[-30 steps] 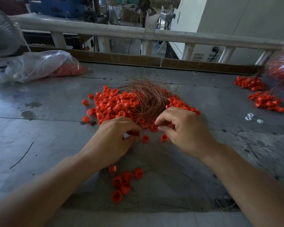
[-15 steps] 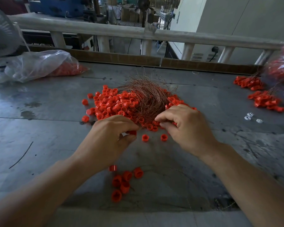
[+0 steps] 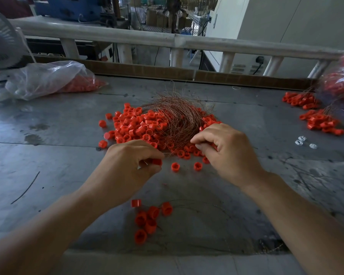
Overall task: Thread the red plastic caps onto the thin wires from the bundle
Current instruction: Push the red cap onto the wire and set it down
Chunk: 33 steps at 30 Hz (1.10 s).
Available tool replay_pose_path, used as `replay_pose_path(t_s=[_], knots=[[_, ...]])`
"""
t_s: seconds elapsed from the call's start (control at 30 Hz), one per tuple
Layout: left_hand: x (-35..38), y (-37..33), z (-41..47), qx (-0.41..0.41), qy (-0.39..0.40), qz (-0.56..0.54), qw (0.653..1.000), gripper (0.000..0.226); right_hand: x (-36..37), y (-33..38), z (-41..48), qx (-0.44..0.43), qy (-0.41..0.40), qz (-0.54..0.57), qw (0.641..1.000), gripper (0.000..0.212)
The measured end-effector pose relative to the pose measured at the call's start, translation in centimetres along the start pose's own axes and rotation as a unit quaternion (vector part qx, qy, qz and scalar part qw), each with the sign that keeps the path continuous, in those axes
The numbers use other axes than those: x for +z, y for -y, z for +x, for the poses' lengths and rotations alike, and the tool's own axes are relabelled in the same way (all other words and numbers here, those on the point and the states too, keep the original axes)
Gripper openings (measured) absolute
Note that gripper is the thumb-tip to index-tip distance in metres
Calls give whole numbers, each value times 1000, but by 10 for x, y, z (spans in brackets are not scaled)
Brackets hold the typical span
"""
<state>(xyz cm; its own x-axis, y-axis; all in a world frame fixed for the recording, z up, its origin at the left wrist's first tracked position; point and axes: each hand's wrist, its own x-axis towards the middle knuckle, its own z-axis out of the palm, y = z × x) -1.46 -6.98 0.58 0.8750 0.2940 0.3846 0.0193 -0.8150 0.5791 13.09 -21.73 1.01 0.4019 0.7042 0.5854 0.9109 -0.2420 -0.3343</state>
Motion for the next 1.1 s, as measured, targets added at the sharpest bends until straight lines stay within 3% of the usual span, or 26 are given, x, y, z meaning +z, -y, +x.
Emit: replay_pose_path(t_s=[0.23,0.37,0.6,0.8,0.93,1.1], knots=[[-3,-11,-4,20,17,-96,995,35,2,2,0,20,21,22,999,26],[-6,-15,-3,14,1,-126,992,25,-3,9,0,-31,29,86,995,31],[-7,-16,-4,28,-3,-161,987,25,-3,17,-2,-84,49,115,989,13],[-10,-16,-3,-29,-32,-338,940,25,-20,19,5,-76,-76,124,986,8],[-8,-16,-3,-48,-23,-337,940,30,-39,19,9,-43,-167,223,959,17],[-5,-15,-3,-78,-18,-347,934,31,-55,19,11,-65,-239,222,943,18]])
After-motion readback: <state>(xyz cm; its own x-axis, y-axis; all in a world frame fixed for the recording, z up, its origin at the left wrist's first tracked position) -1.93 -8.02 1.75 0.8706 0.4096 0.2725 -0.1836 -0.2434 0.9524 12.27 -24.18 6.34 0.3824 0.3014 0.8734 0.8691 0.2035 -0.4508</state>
